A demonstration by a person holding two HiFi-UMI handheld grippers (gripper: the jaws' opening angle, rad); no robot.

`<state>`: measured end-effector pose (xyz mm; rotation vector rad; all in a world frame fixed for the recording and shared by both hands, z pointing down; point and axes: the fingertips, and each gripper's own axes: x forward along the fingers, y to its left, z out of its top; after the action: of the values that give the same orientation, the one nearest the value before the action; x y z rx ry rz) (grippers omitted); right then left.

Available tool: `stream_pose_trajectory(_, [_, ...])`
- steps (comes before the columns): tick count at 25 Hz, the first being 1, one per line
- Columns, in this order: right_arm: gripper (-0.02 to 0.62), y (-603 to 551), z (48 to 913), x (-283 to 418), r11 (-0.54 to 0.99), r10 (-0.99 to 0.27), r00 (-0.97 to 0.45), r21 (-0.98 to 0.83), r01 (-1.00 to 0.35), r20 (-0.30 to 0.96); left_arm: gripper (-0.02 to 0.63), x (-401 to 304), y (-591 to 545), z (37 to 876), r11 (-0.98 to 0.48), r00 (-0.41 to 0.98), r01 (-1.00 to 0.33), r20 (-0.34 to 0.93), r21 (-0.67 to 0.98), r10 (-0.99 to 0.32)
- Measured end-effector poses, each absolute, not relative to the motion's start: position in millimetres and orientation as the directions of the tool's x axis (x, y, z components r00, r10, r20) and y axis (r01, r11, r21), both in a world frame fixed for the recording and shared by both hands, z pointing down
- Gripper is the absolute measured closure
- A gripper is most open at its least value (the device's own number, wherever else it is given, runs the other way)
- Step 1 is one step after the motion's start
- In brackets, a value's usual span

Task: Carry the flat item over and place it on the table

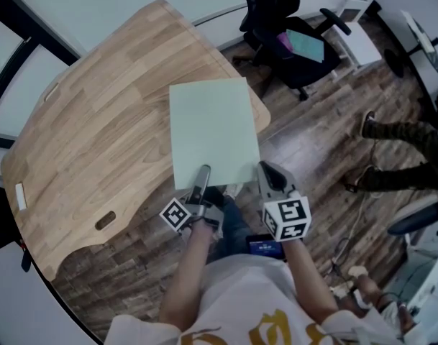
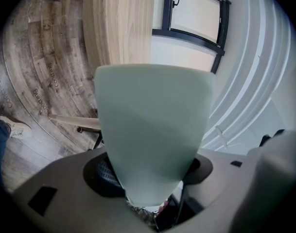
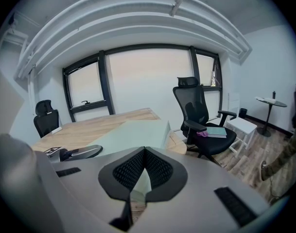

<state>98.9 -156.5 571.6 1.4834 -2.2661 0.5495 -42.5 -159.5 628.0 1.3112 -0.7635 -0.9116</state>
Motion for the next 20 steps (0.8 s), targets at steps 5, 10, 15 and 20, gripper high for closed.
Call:
stream_pose_trajectory(5, [0.597, -158, 573, 98, 0.373, -0.770, -0.379, -0.119, -0.920, 0.513, 0.316, -43, -162, 631, 0.038, 0.438, 0.129, -0.023, 0.991, -0.899])
stream_pose_trajectory(10, [0.597, -158, 575, 99, 0.378, -0.767, -0.381, -0.116, -0.918, 0.516, 0.316, -43, -166, 635, 0.041, 0.427, 0.123, -0.016, 0.992, -0.904])
stream_pose_trajectory(15, [0.597, -158, 576, 95, 0.389, -0.756, -0.389, -0.117, -0.914, 0.526, 0.316, -47, -169, 641, 0.053, 0.399, 0.124, -0.001, 0.991, -0.917])
stream_pose_trajectory(20, [0.597, -158, 577, 92, 0.397, -0.752, -0.395, -0.115, -0.911, 0.529, 0.316, -50, -170, 650, 0.078, 0.389, 0.104, 0.031, 0.992, -0.921])
